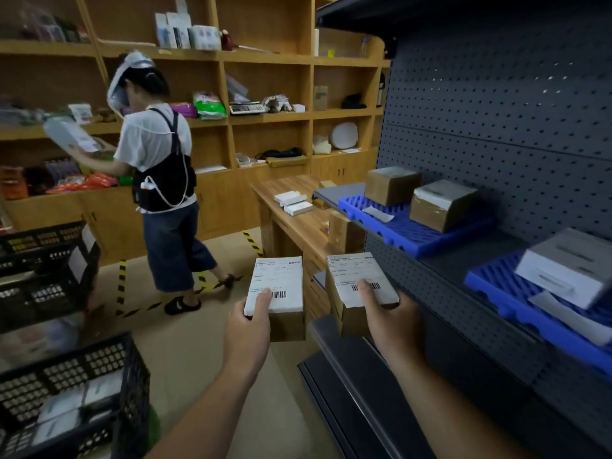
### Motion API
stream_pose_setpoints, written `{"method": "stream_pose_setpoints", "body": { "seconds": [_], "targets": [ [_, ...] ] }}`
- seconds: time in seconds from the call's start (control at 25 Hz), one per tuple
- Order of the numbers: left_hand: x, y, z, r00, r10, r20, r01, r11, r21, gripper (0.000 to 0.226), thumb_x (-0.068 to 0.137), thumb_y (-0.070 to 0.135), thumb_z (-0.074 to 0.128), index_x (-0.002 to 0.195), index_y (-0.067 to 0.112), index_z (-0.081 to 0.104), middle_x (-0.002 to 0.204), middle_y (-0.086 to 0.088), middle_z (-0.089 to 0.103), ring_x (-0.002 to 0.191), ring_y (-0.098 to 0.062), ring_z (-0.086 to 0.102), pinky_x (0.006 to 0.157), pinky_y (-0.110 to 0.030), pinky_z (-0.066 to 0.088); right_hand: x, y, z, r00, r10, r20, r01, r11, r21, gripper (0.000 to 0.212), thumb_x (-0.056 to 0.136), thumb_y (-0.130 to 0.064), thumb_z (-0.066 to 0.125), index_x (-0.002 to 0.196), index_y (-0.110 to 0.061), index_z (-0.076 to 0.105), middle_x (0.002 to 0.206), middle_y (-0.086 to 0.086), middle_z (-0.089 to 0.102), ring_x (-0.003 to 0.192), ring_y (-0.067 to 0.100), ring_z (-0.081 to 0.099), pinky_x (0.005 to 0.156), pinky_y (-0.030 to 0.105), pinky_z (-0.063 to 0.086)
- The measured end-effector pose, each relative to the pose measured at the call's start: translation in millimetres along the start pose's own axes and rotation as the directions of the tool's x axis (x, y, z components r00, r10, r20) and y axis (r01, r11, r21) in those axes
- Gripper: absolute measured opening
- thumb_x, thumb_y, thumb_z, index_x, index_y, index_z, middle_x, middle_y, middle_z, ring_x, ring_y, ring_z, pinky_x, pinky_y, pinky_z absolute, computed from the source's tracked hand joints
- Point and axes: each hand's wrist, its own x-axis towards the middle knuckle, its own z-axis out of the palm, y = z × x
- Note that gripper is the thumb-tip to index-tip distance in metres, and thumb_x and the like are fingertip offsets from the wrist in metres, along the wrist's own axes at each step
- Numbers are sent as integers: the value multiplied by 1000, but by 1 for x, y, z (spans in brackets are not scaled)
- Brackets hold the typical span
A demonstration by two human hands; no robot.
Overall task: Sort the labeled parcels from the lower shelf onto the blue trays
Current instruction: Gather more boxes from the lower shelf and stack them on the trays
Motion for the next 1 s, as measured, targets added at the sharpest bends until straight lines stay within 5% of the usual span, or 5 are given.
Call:
{"method": "stream_pose_setpoints", "body": {
  "seconds": [0.2,0.48,0.64,0.84,1.0],
  "targets": [
    [99,43,25,999,3,33,-3,1000,-3,48,70,79,53,85,36,67,79,16,76,85,-9,70,65,-32,50,78,-38,49,994,-25,-109,26,1000,4,28,86,-58,71,89,-30,71,74,-19,69,61,-24,59,39,2,39],
    [235,84,79,969,64,238,-71,997,23,70,72,82,53,102,22,71,91,10,70,88,-14,67,73,-37,54,159,-82,101,933,-24,-359,-4,997,-76,35,84,-64,69,77,-29,67,73,-18,67,68,-4,62,50,22,45],
    [288,129,127,909,138,394,-155,988,10,86,78,78,53,134,13,61,107,6,57,98,-17,55,78,-35,41,199,-123,91,816,2,-579,-38,998,-51,43,81,-66,70,72,-24,66,70,-14,66,64,5,61,51,24,43],
    [313,186,202,813,116,570,-104,993,-53,68,63,80,51,95,20,58,111,-6,62,104,-30,59,97,-50,49,231,-159,14,623,25,-782,-64,998,-19,46,69,-70,72,74,-25,66,79,-5,68,73,20,67,67,38,61],
    [314,203,264,748,74,660,-6,994,-105,64,61,77,56,85,18,51,92,3,55,83,-16,54,69,-41,46,247,-151,-7,540,20,-841,-79,997,-27,43,67,-72,71,67,-30,65,71,-13,67,64,11,65,51,25,47]
  ]
}}
